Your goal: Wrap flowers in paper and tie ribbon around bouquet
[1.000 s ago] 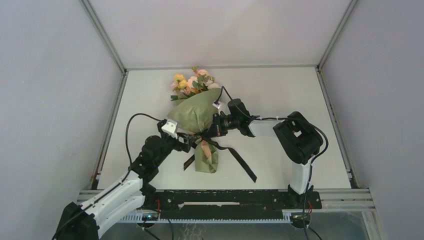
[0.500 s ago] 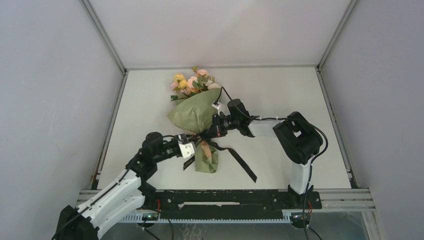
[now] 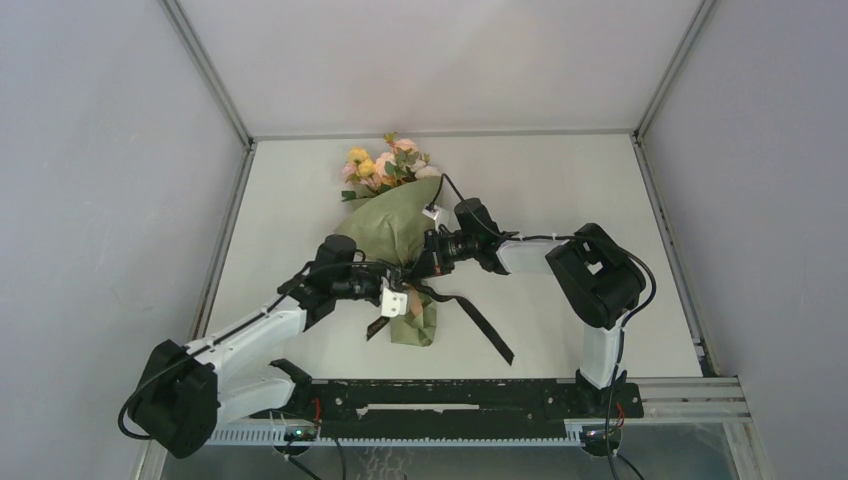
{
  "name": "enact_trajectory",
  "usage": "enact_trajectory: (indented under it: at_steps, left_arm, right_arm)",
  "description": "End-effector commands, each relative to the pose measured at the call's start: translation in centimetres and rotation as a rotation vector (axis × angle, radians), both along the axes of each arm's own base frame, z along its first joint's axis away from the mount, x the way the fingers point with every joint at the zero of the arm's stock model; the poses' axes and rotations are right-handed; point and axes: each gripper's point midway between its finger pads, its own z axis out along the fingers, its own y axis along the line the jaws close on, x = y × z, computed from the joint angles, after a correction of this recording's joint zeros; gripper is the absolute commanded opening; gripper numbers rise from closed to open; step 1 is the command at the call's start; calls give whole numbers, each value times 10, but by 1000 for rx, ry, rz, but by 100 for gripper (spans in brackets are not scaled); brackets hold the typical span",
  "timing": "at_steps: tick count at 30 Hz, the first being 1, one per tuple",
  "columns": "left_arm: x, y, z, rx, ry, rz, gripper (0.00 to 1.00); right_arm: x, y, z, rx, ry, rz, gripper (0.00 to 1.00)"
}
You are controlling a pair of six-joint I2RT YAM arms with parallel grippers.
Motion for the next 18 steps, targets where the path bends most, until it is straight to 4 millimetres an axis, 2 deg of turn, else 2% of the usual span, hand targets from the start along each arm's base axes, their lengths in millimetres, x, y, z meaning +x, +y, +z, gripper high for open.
enact_trajectory:
  at_steps: [1,3,6,10,14,18]
  left_arm:
    - [10,-10,17,-26,-15,-13,44]
    - [12,-10,16,-20,-11,-7,40]
    - [9,-6,7,24,-6,-19,41]
    - [14,-8,9,32,-15,-11,39]
    - [19,-3,-2,100,-124,-44,38]
    - [29,-5,8,74,-129,2,27]
  right_arm:
    - [3,6,14,46,-49,27,0]
    - [3,5,15,49,-49,29,0]
    - [5,4,15,46,-51,26,0]
    - [5,5,14,48,-51,27,0]
    - [4,5,16,49,-49,28,0]
    - [4,3,17,44,-50,23,0]
